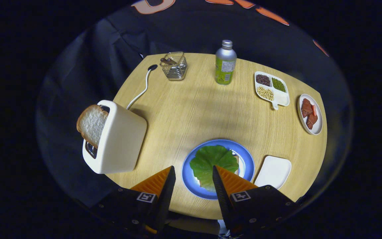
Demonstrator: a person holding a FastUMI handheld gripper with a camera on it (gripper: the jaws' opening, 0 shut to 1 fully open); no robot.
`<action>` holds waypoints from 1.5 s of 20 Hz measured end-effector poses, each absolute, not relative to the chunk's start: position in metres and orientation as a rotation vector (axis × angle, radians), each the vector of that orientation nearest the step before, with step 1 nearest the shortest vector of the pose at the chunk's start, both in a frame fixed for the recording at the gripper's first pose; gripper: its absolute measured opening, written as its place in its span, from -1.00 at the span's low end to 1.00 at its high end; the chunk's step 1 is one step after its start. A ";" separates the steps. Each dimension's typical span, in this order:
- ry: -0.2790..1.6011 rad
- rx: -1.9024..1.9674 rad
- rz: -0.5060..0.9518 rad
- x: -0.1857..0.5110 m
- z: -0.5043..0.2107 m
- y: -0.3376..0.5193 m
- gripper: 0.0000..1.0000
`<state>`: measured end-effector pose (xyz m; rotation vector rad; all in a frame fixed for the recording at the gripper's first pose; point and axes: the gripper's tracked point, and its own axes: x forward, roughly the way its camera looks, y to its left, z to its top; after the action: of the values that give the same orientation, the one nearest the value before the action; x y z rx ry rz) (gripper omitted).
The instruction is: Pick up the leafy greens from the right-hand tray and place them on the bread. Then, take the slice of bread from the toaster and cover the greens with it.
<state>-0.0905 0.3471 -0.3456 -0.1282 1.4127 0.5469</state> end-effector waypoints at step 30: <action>1.506 -0.142 0.696 -0.116 -0.290 0.580 0.80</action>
<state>-0.1161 0.5805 -0.2901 -0.1425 1.5057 0.6958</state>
